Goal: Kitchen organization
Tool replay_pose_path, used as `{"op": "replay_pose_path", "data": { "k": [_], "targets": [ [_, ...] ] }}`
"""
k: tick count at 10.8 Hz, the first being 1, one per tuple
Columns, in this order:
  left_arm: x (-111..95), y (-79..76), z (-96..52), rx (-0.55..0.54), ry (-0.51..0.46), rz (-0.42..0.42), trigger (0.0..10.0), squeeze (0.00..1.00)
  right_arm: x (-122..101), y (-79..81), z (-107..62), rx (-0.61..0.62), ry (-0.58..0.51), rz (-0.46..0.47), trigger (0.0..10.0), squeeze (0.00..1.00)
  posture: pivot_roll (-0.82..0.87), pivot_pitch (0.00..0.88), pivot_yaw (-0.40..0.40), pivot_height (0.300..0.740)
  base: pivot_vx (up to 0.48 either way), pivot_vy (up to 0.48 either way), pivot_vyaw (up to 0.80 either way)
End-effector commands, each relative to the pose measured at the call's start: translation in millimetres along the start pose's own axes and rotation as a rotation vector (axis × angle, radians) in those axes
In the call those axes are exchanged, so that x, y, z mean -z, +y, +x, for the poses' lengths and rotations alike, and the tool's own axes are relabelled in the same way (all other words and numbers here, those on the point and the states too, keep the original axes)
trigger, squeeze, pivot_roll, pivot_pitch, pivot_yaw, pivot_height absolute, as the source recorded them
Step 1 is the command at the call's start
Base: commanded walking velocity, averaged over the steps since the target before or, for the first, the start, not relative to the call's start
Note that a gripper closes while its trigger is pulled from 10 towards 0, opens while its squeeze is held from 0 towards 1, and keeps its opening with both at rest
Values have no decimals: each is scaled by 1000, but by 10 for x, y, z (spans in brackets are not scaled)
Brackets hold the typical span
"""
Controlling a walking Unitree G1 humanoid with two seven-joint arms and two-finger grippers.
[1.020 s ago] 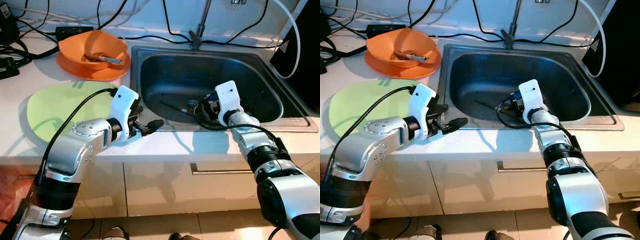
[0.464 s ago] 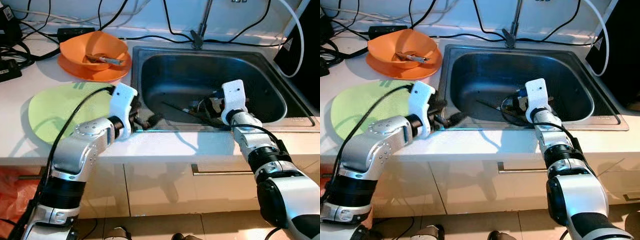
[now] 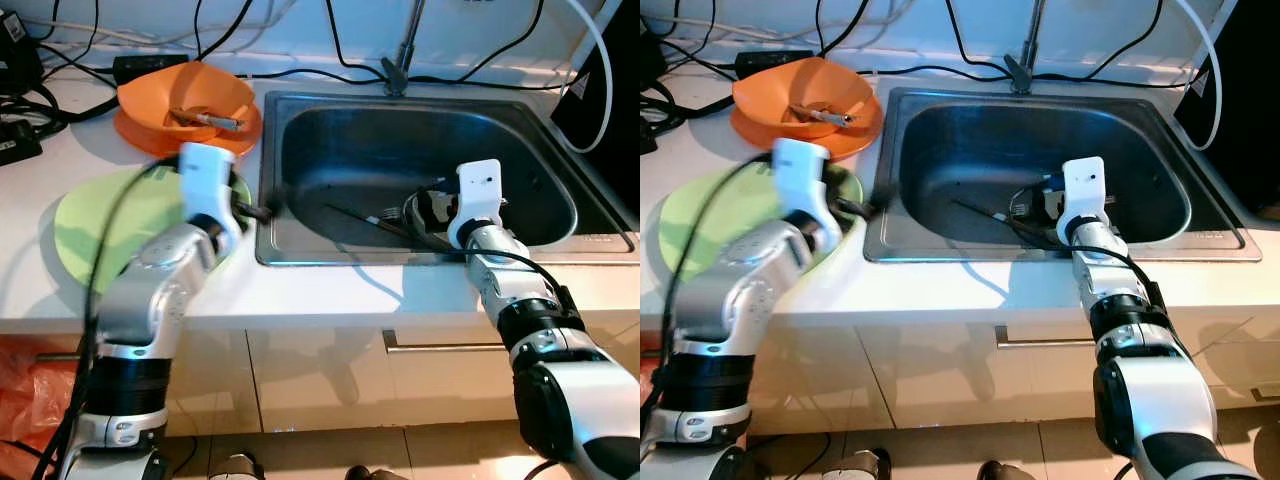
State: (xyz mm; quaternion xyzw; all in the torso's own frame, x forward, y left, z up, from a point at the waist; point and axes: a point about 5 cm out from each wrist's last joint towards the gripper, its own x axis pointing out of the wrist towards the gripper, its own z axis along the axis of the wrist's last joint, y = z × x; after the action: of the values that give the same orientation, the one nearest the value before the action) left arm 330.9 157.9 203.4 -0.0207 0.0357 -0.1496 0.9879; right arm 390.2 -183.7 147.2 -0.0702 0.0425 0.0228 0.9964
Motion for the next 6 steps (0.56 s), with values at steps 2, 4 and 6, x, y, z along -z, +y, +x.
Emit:
{"op": "replay_pose_path", "data": {
  "k": [2, 4, 6],
  "targets": [
    [-155, 89, -95, -106, -94, 57, 10000, 0, -73, -43, -29, 1, -53, 75, 10000, 0, 108, 73, -38, 740, 0, 0, 0],
    [-254, 229, -166, -231, -150, 93, 10000, 0, -225, 2, -64, -71, -129, 128, 10000, 0, 124, 75, -26, 740, 0, 0, 0],
    [-290, 448, -296, -391, -170, 155, 10000, 0, -422, 88, -216, -198, -249, 149, 10000, 0, 133, 76, -15, 740, 0, 0, 0]
  ]
}}
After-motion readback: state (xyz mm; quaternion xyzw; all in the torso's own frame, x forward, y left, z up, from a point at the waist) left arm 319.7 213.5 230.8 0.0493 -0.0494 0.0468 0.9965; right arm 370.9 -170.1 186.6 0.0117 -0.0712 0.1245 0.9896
